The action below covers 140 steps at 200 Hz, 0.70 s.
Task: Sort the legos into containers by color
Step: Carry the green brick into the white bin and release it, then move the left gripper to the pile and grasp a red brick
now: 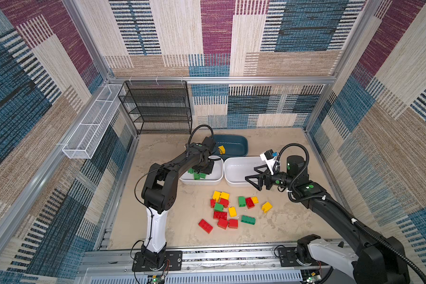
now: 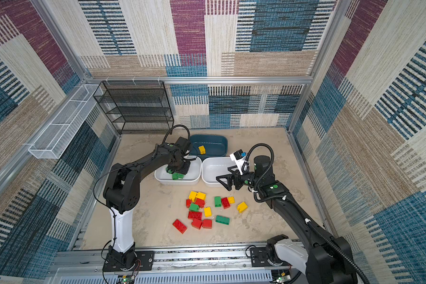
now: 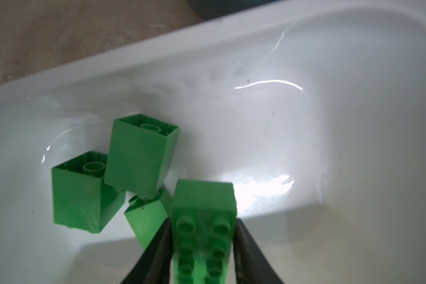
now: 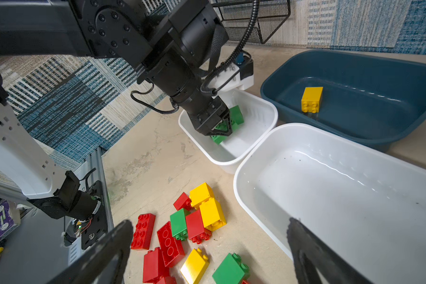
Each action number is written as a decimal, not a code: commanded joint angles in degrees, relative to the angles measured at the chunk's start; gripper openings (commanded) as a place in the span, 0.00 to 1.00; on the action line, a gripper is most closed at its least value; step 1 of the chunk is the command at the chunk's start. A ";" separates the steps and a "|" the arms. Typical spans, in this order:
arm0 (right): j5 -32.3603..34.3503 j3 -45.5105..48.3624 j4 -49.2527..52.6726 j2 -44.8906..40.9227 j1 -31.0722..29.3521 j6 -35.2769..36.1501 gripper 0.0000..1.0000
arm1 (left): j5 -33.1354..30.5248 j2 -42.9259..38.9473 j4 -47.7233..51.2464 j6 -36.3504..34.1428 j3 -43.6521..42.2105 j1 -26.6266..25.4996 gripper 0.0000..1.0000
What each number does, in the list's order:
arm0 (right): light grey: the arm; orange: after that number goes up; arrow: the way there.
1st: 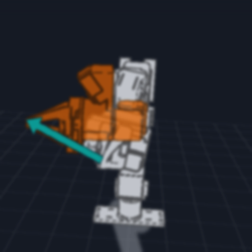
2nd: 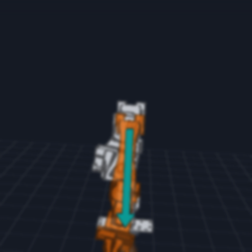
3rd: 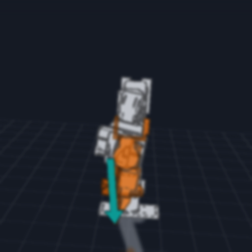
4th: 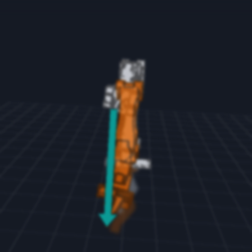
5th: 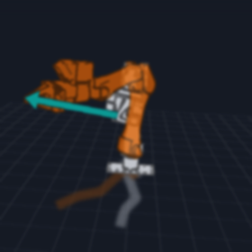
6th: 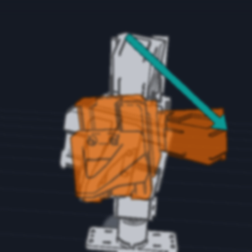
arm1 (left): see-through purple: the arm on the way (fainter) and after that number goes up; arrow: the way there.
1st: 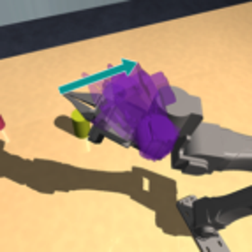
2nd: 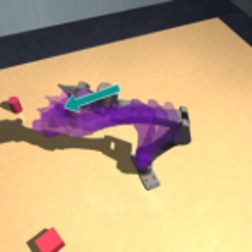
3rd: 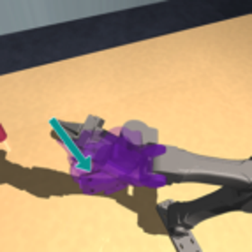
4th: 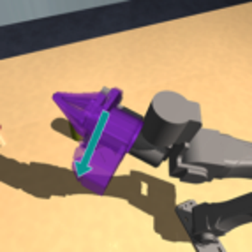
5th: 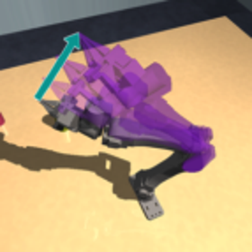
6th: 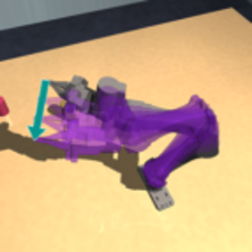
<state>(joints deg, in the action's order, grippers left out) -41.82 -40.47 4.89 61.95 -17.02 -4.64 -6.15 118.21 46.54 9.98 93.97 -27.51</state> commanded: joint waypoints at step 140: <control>-1.05 0.01 0.48 0.03 -0.02 -0.87 0.99 | 1.36 -32.31 8.11 29.31 -28.62 -14.02 0.64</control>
<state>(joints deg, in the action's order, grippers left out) -41.63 -40.36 6.24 61.73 -16.99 -4.69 -3.27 88.92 53.45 22.17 70.11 -39.13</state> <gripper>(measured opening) 0.993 0.639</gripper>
